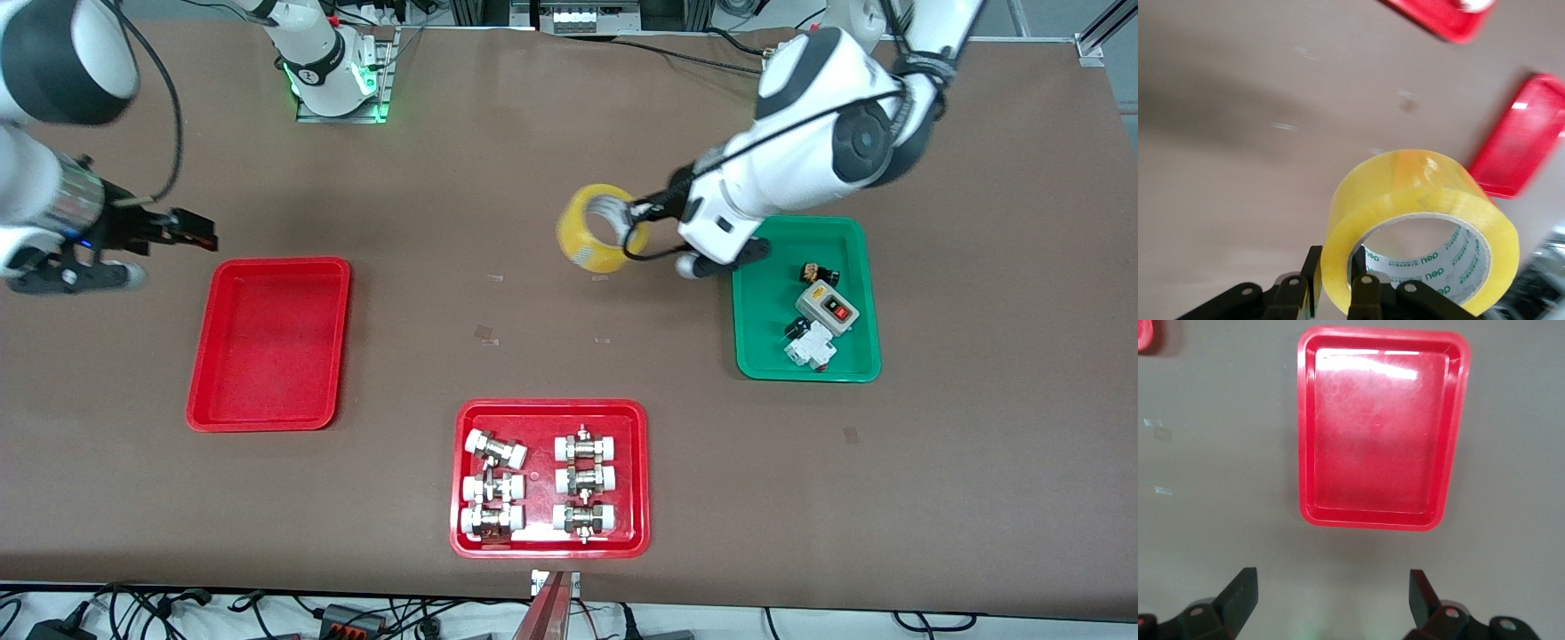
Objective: Left arm passes tape to right arm into tray
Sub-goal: 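Lift the tape with the left gripper while the right gripper approaches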
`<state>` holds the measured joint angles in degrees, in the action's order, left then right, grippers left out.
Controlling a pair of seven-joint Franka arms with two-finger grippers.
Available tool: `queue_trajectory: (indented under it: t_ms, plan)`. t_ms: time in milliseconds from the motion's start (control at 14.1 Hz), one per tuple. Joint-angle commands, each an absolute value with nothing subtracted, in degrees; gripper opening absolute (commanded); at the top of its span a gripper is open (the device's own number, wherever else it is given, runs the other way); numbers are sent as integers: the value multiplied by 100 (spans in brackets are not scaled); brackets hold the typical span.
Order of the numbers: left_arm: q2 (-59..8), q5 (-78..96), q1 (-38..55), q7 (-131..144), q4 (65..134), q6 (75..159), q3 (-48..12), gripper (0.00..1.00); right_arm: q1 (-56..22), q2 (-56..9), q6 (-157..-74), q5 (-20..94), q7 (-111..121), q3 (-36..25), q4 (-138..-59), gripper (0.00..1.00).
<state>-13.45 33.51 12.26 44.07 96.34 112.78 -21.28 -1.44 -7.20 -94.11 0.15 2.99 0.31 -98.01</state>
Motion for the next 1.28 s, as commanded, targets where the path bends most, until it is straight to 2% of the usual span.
queue_trajectory:
  t_ms: [0, 285, 925, 1209]
  plan:
    - [-1441, 4075, 1546, 4544, 9334, 11958, -2109, 8, -149, -984, -9308, 454, 369, 18, -9458, 100]
    - [-1406, 4859, 1836, 4588, 9316, 13111, -2162, 9, -298, -1090, -9281, 1446, 824, 53, -9369, 100]
    - [-1327, 4852, 1732, 4931, 9369, 13175, -2153, 9, -1053, -1151, -9316, 4839, 906, 62, -9132, 100]
    - [-1327, 4852, 1731, 4922, 9404, 13157, -2153, 9, -1467, -1283, -9588, 5168, 879, 62, -8641, 100]
